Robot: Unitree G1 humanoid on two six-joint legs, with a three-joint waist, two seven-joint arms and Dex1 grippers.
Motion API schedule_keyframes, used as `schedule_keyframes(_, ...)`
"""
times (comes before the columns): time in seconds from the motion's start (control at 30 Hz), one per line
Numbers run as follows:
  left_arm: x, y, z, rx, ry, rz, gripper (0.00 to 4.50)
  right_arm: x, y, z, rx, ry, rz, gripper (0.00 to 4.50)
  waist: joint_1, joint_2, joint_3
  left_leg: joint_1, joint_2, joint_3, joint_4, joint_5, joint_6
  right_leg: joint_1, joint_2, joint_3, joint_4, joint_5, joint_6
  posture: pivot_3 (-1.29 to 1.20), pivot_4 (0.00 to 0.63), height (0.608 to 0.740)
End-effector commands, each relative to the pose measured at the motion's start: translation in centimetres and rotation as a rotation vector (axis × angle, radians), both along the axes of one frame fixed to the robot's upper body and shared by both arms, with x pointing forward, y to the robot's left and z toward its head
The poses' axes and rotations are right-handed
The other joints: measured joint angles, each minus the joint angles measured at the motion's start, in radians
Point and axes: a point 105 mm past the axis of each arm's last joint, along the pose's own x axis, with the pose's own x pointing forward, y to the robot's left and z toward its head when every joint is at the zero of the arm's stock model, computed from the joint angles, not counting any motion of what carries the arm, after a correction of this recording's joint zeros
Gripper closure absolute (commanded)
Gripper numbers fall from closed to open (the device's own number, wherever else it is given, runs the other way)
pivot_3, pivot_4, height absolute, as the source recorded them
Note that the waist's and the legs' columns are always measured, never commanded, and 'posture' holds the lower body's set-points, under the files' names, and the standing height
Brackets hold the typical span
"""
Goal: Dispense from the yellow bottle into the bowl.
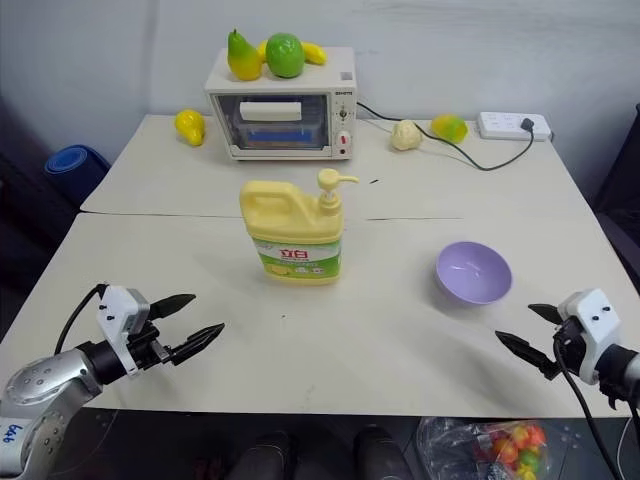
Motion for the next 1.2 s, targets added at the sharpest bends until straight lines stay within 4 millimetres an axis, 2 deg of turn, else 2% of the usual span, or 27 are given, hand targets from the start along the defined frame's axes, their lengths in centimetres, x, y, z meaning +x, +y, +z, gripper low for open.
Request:
schedule_keyframes(0.03, -0.1, -0.3, 1.0, 0.006, -0.042, -0.012, 0.02, -0.2, -0.1, 0.5, -0.014, -0.011, 0.01, 0.0, 0.0, 0.0, 0.0, 0.0, 0.0, 0.0, 0.0, 0.0, 0.0, 0.0, 0.0, 0.0, 0.0, 0.0, 0.0, 0.0, 0.15, 0.74)
schedule_keyframes(0.3, -0.3, -0.9, 1.1, -0.009, -0.028, -0.04, 0.02, -0.1, 0.0, 0.9, -0.017, -0.021, 0.014, 0.0, -0.001, 0.0, 0.0, 0.0, 0.0, 0.0, 0.0, 0.0, 0.0, 0.0, 0.0, 0.0, 0.0, 0.0, 0.0, 0.0, 0.15, 0.74)
schedule_keyframes(0.43, -1.1, -2.9, 4.0, -0.055, -0.029, -0.181, 0.02, 0.5, 2.4, 2.4, -0.041, -0.037, 0.128, 0.0, 0.0, 0.0, 0.0, 0.0, 0.0, 0.0, 0.0, 0.0, 0.0, 0.0, 0.0, 0.0, 0.001, 0.0, 0.0, 0.0, 0.15, 0.74)
schedule_keyframes(0.53, -1.9, -4.4, 6.4, -0.017, -0.042, -0.32, 0.02, 1.5, 4.1, 3.5, -0.073, -0.055, 0.198, 0.0, -0.002, 0.0, 0.0, 0.0, 0.0, 0.0, 0.002, 0.0, 0.0, 0.0, 0.0, 0.0, 0.003, 0.0, 0.0, 0.0, 0.15, 0.74)
schedule_keyframes(0.7, -2.7, -6.0, 9.4, 0.063, -0.062, -0.511, 0.02, 3.2, 6.2, 3.5, -0.179, -0.028, 0.29, 0.0, -0.001, 0.0, 0.0, 0.001, 0.0, 0.0, 0.002, 0.001, -0.001, 0.0, 0.0, 0.0, 0.003, 0.0, 0.0, 0.0, 0.15, 0.74)
schedule_keyframes(0.87, -2.3, -7.6, 11.4, 0.108, -0.083, -0.671, 0.02, 6.8, 7.9, 4.3, -0.239, -0.047, 0.29, 0.0, -0.002, 0.0, 0.0, -0.003, 0.0, 0.001, 0.002, 0.001, -0.001, -0.004, 0.0, 0.0, 0.003, 0.0, 0.0, 0.0, 0.15, 0.74)
schedule_keyframes(0.97, -1.6, -8.6, 12.7, 0.109, -0.113, -0.735, 0.02, 8.4, 8.2, 4.4, -0.278, -0.026, 0.275, 0.0, -0.002, 0.0, 0.0, -0.005, 0.0, 0.003, 0.001, 0.001, -0.001, -0.009, 0.0, -0.001, 0.006, 0.001, 0.0, 0.0, 0.15, 0.74)
schedule_keyframes(1.2, -0.5, -9.5, 13.8, 0.139, -0.159, -0.785, 0.02, 8.0, 8.9, 3.9, -0.3, 0.029, 0.314, 0.0, -0.001, 0.0, 0.0, -0.01, 0.0, 0.005, 0.0, 0.003, -0.004, -0.016, 0.0, -0.003, 0.009, 0.001, 0.0, 0.0, 0.15, 0.74)
